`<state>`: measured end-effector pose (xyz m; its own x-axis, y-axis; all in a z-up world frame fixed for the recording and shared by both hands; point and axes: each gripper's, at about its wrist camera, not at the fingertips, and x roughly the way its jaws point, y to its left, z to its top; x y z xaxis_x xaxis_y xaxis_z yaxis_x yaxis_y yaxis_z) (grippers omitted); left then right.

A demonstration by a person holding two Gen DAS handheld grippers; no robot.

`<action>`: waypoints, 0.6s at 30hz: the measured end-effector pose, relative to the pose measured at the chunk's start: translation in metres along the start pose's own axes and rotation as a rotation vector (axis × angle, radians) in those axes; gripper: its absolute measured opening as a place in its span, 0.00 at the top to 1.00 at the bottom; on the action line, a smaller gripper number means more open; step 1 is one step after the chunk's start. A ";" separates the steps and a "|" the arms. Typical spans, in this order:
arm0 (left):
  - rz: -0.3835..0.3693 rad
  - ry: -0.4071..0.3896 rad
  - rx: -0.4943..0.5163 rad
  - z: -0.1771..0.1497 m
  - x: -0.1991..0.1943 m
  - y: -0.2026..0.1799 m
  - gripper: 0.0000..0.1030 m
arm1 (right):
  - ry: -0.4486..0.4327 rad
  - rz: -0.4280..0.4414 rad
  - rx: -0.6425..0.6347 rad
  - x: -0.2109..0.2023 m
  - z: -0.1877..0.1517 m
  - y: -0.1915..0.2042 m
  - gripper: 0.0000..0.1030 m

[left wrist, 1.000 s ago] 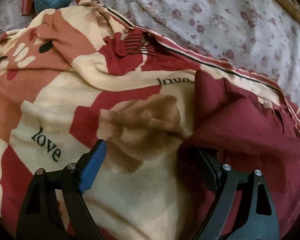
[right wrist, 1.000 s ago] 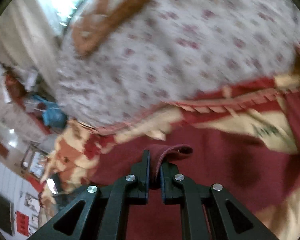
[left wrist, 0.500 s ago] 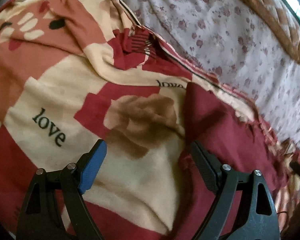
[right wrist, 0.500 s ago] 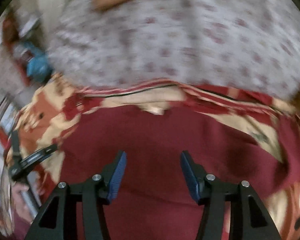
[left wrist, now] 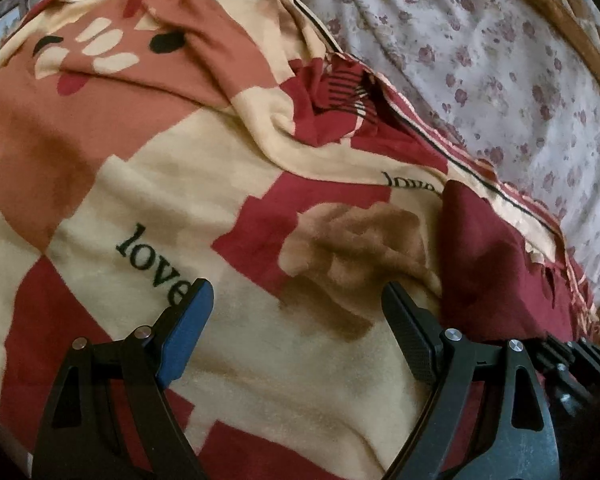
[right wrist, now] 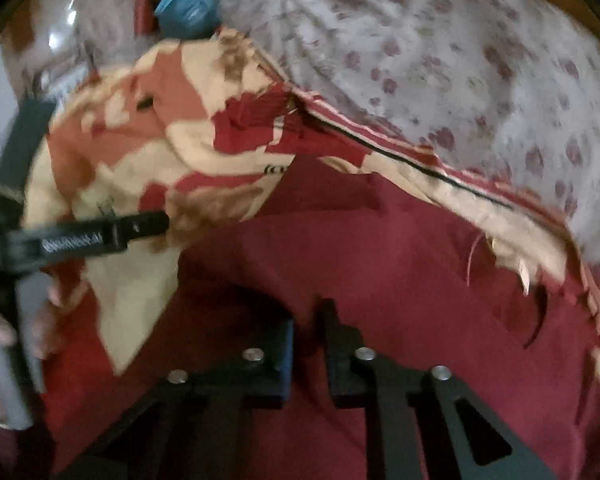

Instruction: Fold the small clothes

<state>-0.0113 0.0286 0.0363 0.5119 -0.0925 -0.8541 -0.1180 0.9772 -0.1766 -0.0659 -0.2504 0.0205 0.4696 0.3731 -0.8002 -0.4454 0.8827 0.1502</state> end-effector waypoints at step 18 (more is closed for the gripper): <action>-0.148 -0.010 0.237 -0.017 -0.017 -0.042 0.16 | -0.010 0.066 0.097 -0.046 -0.001 -0.017 0.57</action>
<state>-0.0293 -0.0141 0.0503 0.5172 -0.2370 -0.8224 0.1602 0.9707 -0.1790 -0.0803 -0.2832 0.0544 0.4498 0.4339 -0.7807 -0.3999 0.8794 0.2584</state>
